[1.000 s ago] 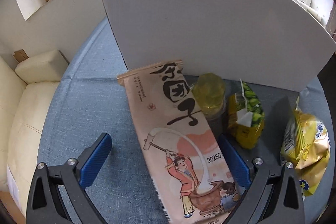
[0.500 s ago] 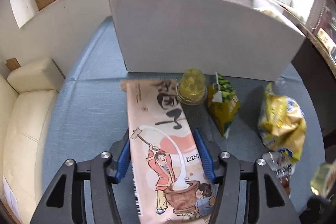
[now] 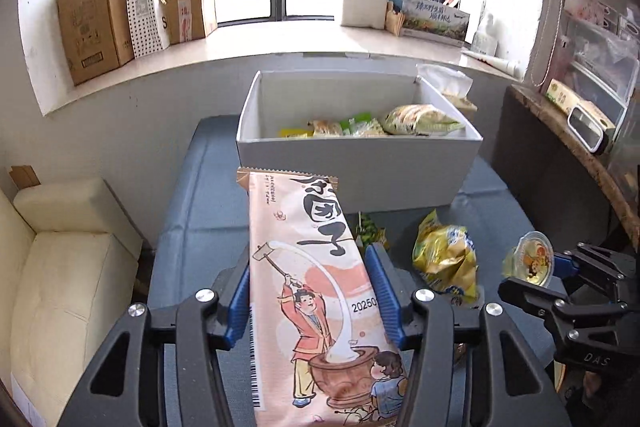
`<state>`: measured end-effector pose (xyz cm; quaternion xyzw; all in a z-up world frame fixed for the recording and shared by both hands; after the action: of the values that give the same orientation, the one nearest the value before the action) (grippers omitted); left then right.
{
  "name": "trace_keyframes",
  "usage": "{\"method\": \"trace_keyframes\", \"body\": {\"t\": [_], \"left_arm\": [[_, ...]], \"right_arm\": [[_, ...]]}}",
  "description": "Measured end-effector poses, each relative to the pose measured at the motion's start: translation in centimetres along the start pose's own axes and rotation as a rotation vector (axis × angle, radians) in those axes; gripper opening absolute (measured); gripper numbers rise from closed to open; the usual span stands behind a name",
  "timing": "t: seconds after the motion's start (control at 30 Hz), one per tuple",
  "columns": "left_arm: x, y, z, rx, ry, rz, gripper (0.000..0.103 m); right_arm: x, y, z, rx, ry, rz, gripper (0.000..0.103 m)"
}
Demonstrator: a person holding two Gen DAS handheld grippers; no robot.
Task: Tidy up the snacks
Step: 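Carry both items over the box and release them inside with both grippers, then grasp the yellow chip bag with the right gripper while the left gripper grasps the green seaweed pack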
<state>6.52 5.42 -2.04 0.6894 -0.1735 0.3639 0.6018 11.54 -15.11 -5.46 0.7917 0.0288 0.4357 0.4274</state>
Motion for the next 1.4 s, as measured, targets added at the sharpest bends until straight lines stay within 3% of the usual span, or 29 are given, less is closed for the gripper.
{"method": "trace_keyframes", "body": {"t": [0.27,0.5,0.63,0.87,0.9,0.93,0.97,1.0,1.2,1.4], "left_arm": [[7.1,0.1,0.0,-0.01,-0.024,0.097,0.058],[13.4,-5.5,1.0,0.008,-0.056,0.106,0.058],[15.1,-8.8,1.1,0.015,-0.063,0.089,0.058],[16.9,-12.4,0.8,0.055,-0.07,0.104,0.059],[16.9,-12.9,0.8,0.066,-0.072,0.104,0.06],[16.9,-13.4,0.5,0.073,-0.063,0.103,0.067],[16.9,-13.7,0.3,0.059,-0.052,0.093,0.091],[16.8,-13.8,0.0,0.037,-0.039,0.094,0.102],[16.0,-13.2,-0.3,0.064,-0.046,0.112,0.103],[15.3,-11.8,-0.5,0.035,-0.035,0.111,0.103]], "right_arm": [[7.7,-0.4,-0.1,0.026,0.048,0.097,0.05],[15.8,-4.2,3.3,-0.013,-0.02,0.148,0.05],[18.5,-6.9,5.2,-0.02,-0.062,0.12,0.05],[20.1,-9.7,7.0,-0.019,-0.072,0.071,0.052],[20.2,-10.1,7.1,-0.006,-0.081,0.048,0.072],[20.2,-10.3,7.3,-0.027,-0.096,0.039,0.097],[20.1,-10.0,7.5,-0.055,-0.109,0.05,0.1],[20.1,-9.6,7.6,-0.054,-0.117,0.074,0.101],[19.3,-7.5,8.1,-0.062,-0.133,0.121,0.103],[18.4,-5.5,8.9,-0.032,-0.194,0.168,0.103]]}}
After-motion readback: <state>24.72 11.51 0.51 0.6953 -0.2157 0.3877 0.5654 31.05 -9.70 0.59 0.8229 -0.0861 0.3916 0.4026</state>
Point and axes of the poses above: each gripper's, at about its wrist camera, not at the fingertips, and y roughly against the way its jaws point, z to its right, x to its top, the point moved 1 cm from there along -y, roughly the way its jaws point, and after that the axes turned 5 degrees about x, right-handed, at the moved point
